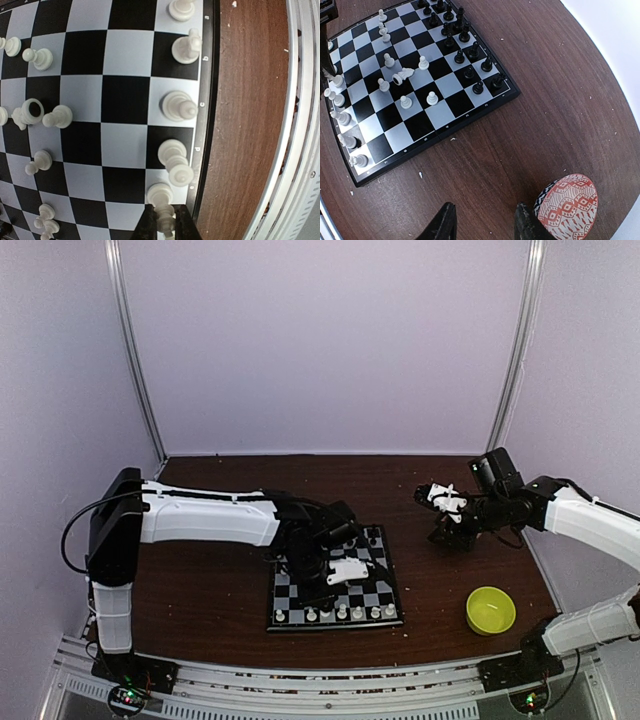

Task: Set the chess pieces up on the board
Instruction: Place the king at d1, then pick up the pawn from the chessboard.

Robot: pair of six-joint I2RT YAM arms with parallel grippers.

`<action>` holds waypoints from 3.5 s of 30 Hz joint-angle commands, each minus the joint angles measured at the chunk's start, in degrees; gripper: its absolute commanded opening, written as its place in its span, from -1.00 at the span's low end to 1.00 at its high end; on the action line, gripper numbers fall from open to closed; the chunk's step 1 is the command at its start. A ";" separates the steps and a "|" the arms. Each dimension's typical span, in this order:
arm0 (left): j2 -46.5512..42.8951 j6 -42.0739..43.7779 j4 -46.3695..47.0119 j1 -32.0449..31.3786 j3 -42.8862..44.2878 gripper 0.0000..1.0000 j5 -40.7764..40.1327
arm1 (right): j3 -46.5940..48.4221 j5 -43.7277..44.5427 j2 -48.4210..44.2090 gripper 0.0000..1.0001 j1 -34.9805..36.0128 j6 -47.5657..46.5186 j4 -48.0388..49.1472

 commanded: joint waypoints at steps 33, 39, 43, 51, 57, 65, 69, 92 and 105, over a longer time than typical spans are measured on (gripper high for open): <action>-2.19 -6.70 1.65 3.28 11.90 -0.39 -8.60 | 0.41 0.71 -1.23 -0.22 -0.17 -0.52 -0.04; 7.17 -15.91 2.23 5.96 21.16 -0.56 -9.37 | 0.07 1.69 -2.15 -0.22 -0.17 -0.44 0.36; 10.79 -20.21 2.49 6.00 23.43 -0.48 -9.00 | -0.23 2.24 -2.57 -0.22 -0.17 -0.36 0.63; 11.42 -21.89 2.52 6.00 21.49 -0.45 -10.40 | 0.18 1.83 -1.94 -0.22 -0.12 -0.50 0.24; 12.08 -22.41 2.84 6.00 20.59 -0.40 -12.25 | 0.17 1.89 -1.95 -0.22 -0.15 -0.60 0.13; 14.26 -22.81 3.81 6.60 21.94 -0.49 -11.89 | 0.02 2.07 -2.05 -0.22 -0.17 -0.68 0.13; 15.63 -22.59 3.85 6.96 22.33 -0.57 -10.77 | 0.00 2.14 -2.05 -0.23 -0.17 -0.68 0.17; 17.91 -22.33 6.71 7.84 23.67 -0.54 -12.15 | -0.05 2.25 -1.26 -0.24 -0.15 -0.87 0.15; 18.53 -21.97 6.07 7.84 24.37 -0.75 -11.95 | 0.04 2.25 -0.99 -0.24 -0.17 -0.96 -0.04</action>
